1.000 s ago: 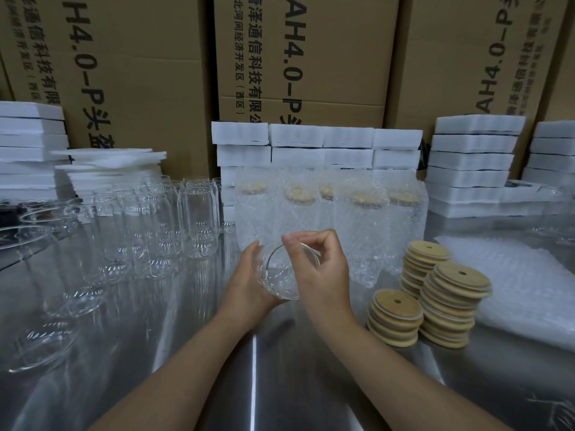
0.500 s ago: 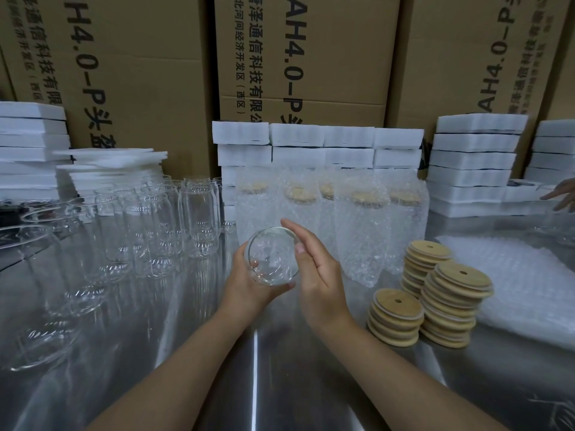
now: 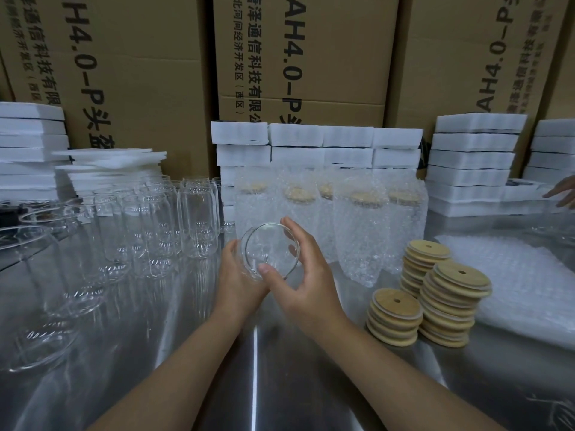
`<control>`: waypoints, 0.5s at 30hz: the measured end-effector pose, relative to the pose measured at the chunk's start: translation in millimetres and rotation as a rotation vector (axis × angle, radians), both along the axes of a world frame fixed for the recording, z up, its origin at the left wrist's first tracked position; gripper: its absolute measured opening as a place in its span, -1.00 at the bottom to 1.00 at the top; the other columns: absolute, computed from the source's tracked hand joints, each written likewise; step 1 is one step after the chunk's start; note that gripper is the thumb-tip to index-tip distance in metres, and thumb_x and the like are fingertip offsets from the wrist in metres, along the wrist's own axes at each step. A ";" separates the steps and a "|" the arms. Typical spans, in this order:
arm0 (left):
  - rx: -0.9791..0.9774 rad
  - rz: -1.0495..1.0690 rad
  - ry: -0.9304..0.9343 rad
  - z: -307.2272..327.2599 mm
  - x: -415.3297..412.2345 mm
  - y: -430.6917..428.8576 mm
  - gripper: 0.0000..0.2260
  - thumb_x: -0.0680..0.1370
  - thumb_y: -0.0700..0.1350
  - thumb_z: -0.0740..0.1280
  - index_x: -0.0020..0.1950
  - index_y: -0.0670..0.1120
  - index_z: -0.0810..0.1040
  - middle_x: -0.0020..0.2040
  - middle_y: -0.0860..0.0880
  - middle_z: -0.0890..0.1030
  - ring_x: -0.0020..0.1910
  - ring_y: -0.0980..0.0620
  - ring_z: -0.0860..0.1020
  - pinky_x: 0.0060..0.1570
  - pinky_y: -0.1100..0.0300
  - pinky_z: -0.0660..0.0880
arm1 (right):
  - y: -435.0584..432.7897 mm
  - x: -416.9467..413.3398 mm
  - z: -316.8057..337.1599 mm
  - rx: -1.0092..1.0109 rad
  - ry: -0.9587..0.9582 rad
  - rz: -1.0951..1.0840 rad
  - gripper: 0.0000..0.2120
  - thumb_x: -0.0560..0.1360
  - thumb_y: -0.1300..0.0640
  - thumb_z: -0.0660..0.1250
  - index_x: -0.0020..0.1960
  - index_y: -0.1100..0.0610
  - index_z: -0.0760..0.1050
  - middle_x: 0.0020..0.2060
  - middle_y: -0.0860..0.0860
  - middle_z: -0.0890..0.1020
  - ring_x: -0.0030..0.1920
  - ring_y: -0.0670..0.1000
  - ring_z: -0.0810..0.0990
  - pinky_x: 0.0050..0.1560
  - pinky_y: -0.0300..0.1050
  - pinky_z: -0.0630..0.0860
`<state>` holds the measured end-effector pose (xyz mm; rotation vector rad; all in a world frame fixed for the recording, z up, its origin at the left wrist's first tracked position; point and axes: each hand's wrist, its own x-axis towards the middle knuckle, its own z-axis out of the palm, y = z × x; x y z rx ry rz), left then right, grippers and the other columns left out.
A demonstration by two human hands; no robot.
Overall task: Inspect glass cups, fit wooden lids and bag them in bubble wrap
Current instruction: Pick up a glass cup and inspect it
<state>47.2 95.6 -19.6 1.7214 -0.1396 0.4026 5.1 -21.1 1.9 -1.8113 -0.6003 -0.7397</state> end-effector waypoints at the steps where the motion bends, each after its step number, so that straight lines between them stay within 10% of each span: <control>1: -0.030 -0.010 -0.028 0.8 0.2 0.1 -0.10 0.24 0.01 0.48 0.52 0.02 0.16 0.45 -0.11 0.30 0.42 -0.14 0.37 0.27 -0.19 0.46 | 0.2 -0.5 0.4 -0.004 0.007 -0.005 -0.41 0.39 -0.22 0.31 0.36 -0.30 0.16 0.34 -0.31 0.34 0.39 -0.27 0.29 0.35 -0.31 0.28; 5: 0.019 0.025 -0.146 2.8 1.8 1.5 -0.30 0.39 -0.19 0.49 0.48 0.01 0.30 0.46 -0.13 0.29 0.41 -0.12 0.38 0.23 -0.18 0.50 | 3.7 -4.3 -0.3 0.009 0.019 -0.009 -0.35 0.33 -0.28 0.37 0.35 -0.27 0.21 0.32 -0.32 0.36 0.37 -0.28 0.31 0.32 -0.32 0.31; 10: 0.185 0.149 -0.227 1.5 3.7 1.9 -0.23 0.39 -0.22 0.53 0.52 -0.03 0.24 0.48 -0.04 0.24 0.44 0.04 0.24 0.26 0.43 0.23 | 3.3 -0.9 -1.5 0.083 0.080 -0.018 -0.21 0.24 -0.31 0.42 0.38 -0.10 0.29 0.28 -0.28 0.39 0.32 -0.30 0.34 0.31 -0.10 0.43; 15: 0.203 0.123 -0.256 1.2 1.6 0.5 -0.23 0.41 -0.22 0.50 0.52 0.00 0.20 0.49 -0.01 0.24 0.49 0.03 0.21 0.36 0.23 0.20 | 4.0 0.3 -1.5 0.127 0.098 -0.047 -0.22 0.20 -0.33 0.43 0.34 -0.11 0.30 0.26 -0.24 0.42 0.31 -0.27 0.36 0.29 -0.03 0.44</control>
